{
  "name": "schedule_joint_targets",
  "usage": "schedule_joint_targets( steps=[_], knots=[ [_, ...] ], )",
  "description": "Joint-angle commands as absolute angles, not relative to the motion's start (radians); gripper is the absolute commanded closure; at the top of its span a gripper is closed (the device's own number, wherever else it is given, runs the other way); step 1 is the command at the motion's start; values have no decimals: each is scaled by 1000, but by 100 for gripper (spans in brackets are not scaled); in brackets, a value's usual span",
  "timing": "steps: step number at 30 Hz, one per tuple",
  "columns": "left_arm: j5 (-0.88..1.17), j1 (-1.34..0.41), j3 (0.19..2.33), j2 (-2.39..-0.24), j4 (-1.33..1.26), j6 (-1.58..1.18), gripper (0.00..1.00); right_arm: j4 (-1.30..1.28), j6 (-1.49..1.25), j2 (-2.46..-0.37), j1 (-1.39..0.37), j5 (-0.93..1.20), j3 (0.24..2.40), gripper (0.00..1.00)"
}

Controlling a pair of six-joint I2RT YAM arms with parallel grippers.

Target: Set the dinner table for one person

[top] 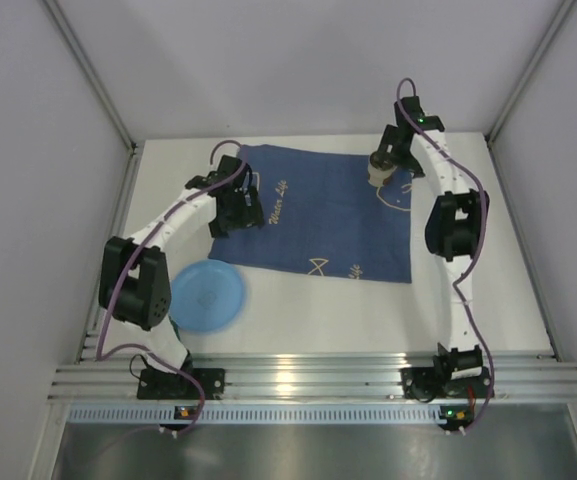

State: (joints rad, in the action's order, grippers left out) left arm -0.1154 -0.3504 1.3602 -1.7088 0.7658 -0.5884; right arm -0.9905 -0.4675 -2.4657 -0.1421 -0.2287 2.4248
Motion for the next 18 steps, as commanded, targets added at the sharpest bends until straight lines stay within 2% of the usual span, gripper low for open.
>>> schedule_joint_targets(
  steps=[1,10,14,18],
  knots=[
    [-89,-357,1416,-1772,651,-557,8,-985,-497,-2243,-163,-199,2350,0],
    [-89,-353,1399,-1923,520,-496,8,-966,-502,-1750,-310,-248,1927,0],
    [-92,-339,1362,-1939,520,-495,8,-931,-528,-1564,-382,-259,1676,0],
    [-107,-336,1286,-1921,517,-520,9,-923,-557,-1434,-387,-252,1511,0]
  ],
)
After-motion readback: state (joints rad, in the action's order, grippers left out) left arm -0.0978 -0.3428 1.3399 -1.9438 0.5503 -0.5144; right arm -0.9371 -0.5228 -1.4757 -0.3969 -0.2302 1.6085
